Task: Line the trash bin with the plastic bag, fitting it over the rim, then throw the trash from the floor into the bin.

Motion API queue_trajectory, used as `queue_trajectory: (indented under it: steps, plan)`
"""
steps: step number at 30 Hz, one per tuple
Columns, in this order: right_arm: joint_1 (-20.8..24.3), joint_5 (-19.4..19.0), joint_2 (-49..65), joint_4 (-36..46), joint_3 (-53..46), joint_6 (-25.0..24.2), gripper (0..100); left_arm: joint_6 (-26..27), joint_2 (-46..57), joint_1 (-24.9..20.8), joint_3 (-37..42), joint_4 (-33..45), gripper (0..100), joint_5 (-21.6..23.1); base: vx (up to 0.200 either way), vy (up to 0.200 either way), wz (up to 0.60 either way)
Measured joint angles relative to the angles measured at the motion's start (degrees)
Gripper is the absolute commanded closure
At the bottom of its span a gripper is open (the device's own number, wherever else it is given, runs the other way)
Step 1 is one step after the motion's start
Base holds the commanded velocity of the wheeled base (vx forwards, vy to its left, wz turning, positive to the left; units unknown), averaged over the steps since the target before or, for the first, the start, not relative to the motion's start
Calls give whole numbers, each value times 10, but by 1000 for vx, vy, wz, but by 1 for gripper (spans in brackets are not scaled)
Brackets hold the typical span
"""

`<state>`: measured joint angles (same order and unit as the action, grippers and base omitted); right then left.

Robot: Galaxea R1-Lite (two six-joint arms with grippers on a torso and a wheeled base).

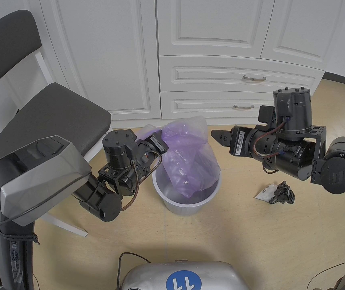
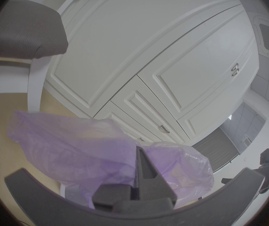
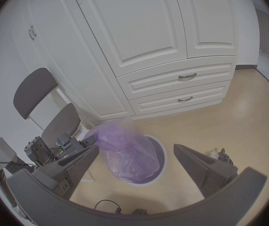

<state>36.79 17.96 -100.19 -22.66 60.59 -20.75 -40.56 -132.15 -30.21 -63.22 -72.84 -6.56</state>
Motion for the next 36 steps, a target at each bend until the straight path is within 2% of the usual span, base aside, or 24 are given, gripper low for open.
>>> queue_trajectory:
  steps: [4,10,15,22,23,27,32,36]
  plan:
    - [0,0,-4,0,-7,9,0,16,-18,-14,-3,-7,100,-17,0,0,0]
    - [0,0,-6,0,-19,21,0,106,-70,-29,-19,-60,100,-42,0,0,0]
    - [-1,0,-6,-1,-34,43,0,158,-102,-35,-41,-83,100,-86,0,0,0]
    - [0,0,-7,-1,-46,54,0,169,-113,-43,-47,-104,100,-91,0,0,0]
    - [0,0,-8,-1,-47,55,100,169,-113,-44,-47,-104,100,-91,0,0,0]
    - [0,-2,-12,-1,-55,61,100,169,-108,-43,-44,-104,100,-91,0,0,0]
    - [-4,-15,-19,-1,-74,95,100,170,-106,-44,-40,-103,100,-90,0,0,0]
    - [-14,-55,-24,-3,-103,162,100,170,-105,-45,-40,-103,100,-90,0,0,0]
